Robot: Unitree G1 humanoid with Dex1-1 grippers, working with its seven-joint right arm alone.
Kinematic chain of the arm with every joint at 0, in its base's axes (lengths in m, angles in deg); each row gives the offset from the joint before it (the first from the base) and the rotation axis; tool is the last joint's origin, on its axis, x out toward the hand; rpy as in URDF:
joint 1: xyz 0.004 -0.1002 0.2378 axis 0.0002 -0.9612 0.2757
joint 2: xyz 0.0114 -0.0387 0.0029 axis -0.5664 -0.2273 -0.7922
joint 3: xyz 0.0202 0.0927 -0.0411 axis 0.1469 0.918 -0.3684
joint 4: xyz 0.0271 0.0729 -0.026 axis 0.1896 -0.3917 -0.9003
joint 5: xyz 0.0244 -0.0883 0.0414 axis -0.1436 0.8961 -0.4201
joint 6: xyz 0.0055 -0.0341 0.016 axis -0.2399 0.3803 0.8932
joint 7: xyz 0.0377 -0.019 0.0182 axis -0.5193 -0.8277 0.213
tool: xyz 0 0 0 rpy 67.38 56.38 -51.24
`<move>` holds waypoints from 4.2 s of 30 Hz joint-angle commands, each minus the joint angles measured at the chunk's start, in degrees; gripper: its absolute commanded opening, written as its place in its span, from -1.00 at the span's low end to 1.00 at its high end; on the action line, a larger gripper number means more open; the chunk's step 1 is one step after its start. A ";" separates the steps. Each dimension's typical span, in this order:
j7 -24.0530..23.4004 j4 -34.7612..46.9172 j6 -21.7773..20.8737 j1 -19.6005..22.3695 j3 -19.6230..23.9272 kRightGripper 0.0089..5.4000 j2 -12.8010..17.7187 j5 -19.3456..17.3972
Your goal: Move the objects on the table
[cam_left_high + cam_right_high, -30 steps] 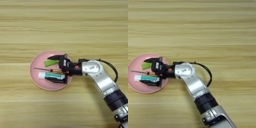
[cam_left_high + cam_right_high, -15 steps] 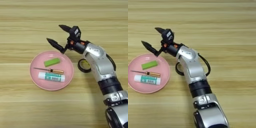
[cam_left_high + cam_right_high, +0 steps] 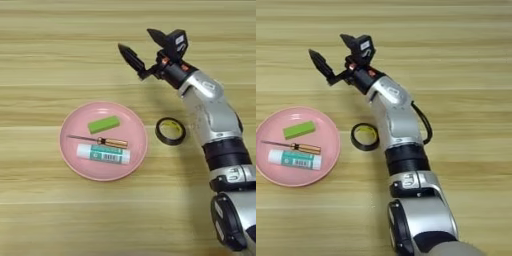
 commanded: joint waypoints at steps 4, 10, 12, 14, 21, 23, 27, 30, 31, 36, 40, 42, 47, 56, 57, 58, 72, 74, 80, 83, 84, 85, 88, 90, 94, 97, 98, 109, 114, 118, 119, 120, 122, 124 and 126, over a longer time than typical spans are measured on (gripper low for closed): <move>5.33 -1.28 0.09 7.34 2.79 0.99 6.28 -3.25; 9.99 -2.93 0.73 7.20 2.96 0.99 10.17 -3.32; 11.44 -3.25 1.02 6.92 3.01 0.99 11.67 -3.34; 13.27 -3.43 1.26 6.56 3.24 0.99 13.00 -3.65; 18.86 -3.39 1.78 4.75 3.26 0.99 16.26 -4.05; 20.81 -3.24 1.63 3.85 3.00 0.99 17.16 -3.88; 23.63 -2.65 1.09 2.00 2.28 0.99 18.24 -3.25; 26.00 -2.31 0.47 0.41 1.59 0.99 19.13 -2.81; 26.94 -2.26 0.16 -0.18 1.23 0.99 19.41 -2.59; 30.06 -4.10 -1.48 -2.10 -0.39 0.99 20.40 -0.91; 30.93 -7.40 -3.61 -2.14 -1.40 0.99 20.83 1.19; 31.14 -8.90 -4.50 -1.94 -1.71 0.99 20.88 2.01; 31.76 -12.40 -6.52 -1.37 -2.16 0.99 21.13 3.68; 34.62 -16.85 -10.00 -1.62 -3.95 0.99 22.18 6.61; 34.72 -17.18 -10.25 -1.58 -4.09 0.99 22.26 6.82; 34.84 -17.66 -10.64 -1.55 -4.32 0.99 22.35 7.16; 34.06 -19.98 -14.24 -1.93 -5.68 0.99 22.35 10.40; 33.72 -20.08 -14.84 -2.08 -5.90 0.99 22.32 10.91; 33.64 -19.89 -15.81 -2.55 -6.41 0.99 22.29 11.60; 33.92 -19.42 -15.96 -2.87 -6.50 0.99 22.29 11.55; 33.92 -19.35 -16.00 -2.92 -6.54 0.99 22.28 11.56; 33.92 -19.34 -16.05 -2.96 -6.59 0.99 22.27 11.58; 33.89 -19.27 -16.09 -3.12 -6.78 0.99 22.25 11.70; 34.03 -19.12 -16.08 -3.29 -6.90 0.99 22.29 11.69; 33.96 -19.08 -16.10 -3.39 -7.08 0.99 22.43 11.79; 33.71 -19.09 -16.16 -3.48 -7.14 0.99 22.34 11.84; 33.67 -19.10 -16.15 -3.49 -7.17 0.99 22.30 11.86; 32.54 -19.94 -17.12 -3.45 -7.81 0.99 22.31 13.74; 31.82 -20.38 -17.67 -3.47 -8.32 0.99 22.23 14.40; 31.48 -20.79 -18.12 -3.44 -8.58 0.99 22.22 14.95; 31.41 -20.99 -18.26 -3.39 -8.62 0.99 22.18 15.10; 31.40 -21.22 -18.41 -3.34 -8.68 0.99 22.17 15.21; 31.38 -21.50 -18.73 -3.32 -8.81 0.99 22.20 15.43; 30.54 -22.29 -18.94 -2.95 -9.08 0.99 22.25 16.13; 29.99 -22.97 -19.02 -2.60 -9.21 0.99 22.23 16.54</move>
